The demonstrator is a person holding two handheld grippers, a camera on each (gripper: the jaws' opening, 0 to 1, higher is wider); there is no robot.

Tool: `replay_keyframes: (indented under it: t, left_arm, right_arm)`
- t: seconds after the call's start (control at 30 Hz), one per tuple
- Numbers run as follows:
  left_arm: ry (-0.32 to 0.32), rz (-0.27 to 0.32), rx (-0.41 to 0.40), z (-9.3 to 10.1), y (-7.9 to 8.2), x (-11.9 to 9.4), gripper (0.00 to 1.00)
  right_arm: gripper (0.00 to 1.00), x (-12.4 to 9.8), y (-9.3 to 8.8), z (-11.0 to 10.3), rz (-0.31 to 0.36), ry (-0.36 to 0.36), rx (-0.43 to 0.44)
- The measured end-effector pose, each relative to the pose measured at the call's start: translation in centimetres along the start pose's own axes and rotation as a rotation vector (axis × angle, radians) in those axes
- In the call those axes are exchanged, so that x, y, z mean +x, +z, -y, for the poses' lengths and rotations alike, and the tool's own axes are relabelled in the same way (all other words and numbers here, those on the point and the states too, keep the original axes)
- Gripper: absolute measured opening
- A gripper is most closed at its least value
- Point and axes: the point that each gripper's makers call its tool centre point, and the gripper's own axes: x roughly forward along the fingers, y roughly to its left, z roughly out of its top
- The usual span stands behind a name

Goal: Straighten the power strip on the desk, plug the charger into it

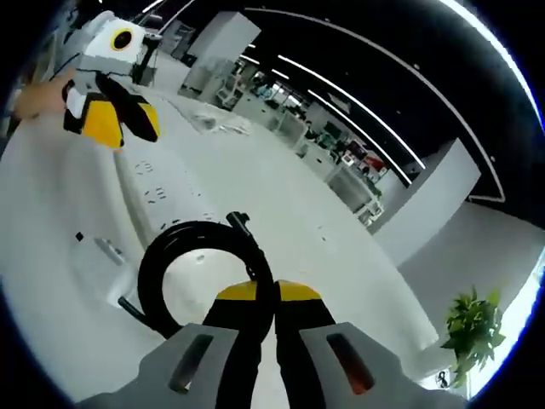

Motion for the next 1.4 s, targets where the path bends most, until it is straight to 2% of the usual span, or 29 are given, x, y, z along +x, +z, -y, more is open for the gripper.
replay_keyframes:
  t: [0.2, 0.37, 0.57, 0.6, 0.73, 0.9, 0.97, 1.03, 1.13, 1.27, 1.4]
  left_arm:
    - [-0.009, 0.010, -0.014, 0.0, 0.3, -0.1, 0.22]
    - [-0.024, 0.033, -0.020, 0.2, 1.2, -0.4, 0.22]
    - [-0.085, 0.087, -0.030, 1.6, 2.6, -0.6, 0.23]
    - [-0.105, 0.104, -0.055, 2.0, 3.0, -0.5, 0.24]
    - [-0.179, 0.136, -0.122, 3.5, 3.5, -0.6, 0.26]
    - [-0.251, 0.146, -0.121, 5.2, 3.8, -0.7, 0.27]
    - [-0.264, 0.147, -0.111, 5.8, 3.8, -0.7, 0.26]
    - [-0.273, 0.144, -0.103, 6.2, 3.8, -0.6, 0.25]
    - [-0.291, 0.152, -0.091, 6.7, 4.1, -0.7, 0.20]
    - [-0.270, 0.163, -0.088, 6.1, 4.7, -1.1, 0.16]
    - [-0.254, 0.184, -0.142, 5.9, 5.4, -1.3, 0.13]
  right_arm:
    - [0.03, -1.8, 3.2, 0.4, 0.102, -0.078, -0.072]
    - [0.03, -3.2, 5.2, 0.4, 0.178, -0.116, -0.055]
    - [0.03, -4.9, 7.3, 0.0, 0.247, -0.149, -0.089]
    - [0.03, -5.2, 7.7, 0.0, 0.258, -0.152, -0.088]
    - [0.03, -6.2, 9.4, -0.5, 0.318, -0.141, -0.082]
    - [0.03, -6.7, 11.1, -1.1, 0.371, -0.130, -0.112]
    - [0.03, -6.6, 11.7, -1.5, 0.397, -0.094, -0.088]
    - [0.03, -6.6, 12.2, -1.6, 0.419, -0.058, -0.047]
    - [0.03, -6.4, 12.4, -1.7, 0.421, -0.056, -0.060]
    - [0.03, -6.4, 13.1, -1.6, 0.445, -0.052, -0.052]
    - [0.04, -6.2, 13.4, -1.3, 0.467, -0.053, -0.021]
